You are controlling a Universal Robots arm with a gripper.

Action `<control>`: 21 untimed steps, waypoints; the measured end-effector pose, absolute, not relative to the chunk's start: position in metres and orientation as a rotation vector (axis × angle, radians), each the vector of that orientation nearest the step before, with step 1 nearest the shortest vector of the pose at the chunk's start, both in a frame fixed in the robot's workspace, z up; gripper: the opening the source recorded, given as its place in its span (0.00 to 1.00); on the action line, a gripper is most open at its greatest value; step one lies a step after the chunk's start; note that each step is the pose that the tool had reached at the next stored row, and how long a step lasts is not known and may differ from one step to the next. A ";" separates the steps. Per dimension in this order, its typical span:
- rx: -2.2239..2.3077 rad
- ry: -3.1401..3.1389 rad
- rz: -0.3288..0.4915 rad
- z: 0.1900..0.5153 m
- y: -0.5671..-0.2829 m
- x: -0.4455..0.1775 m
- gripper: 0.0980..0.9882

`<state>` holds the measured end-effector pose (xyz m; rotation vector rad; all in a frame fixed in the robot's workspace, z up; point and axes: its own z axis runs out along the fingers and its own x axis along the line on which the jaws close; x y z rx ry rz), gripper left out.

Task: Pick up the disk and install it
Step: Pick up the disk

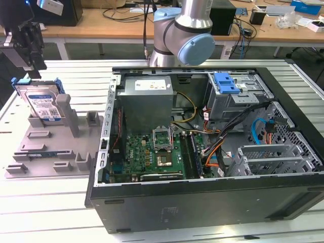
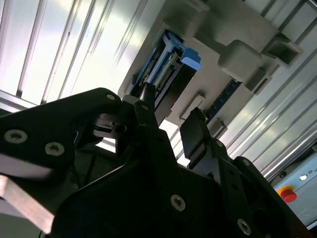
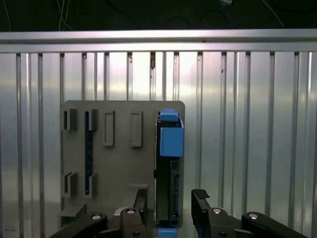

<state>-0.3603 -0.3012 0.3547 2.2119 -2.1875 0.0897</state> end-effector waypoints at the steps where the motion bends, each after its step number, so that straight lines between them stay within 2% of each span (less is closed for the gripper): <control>1: 2.212 -2.188 0.090 0.355 -0.301 -0.361 0.43; 13: 2.224 -2.195 0.068 0.352 -0.299 -0.373 0.43; 21: 2.250 -2.180 0.023 0.351 -0.299 -0.377 0.43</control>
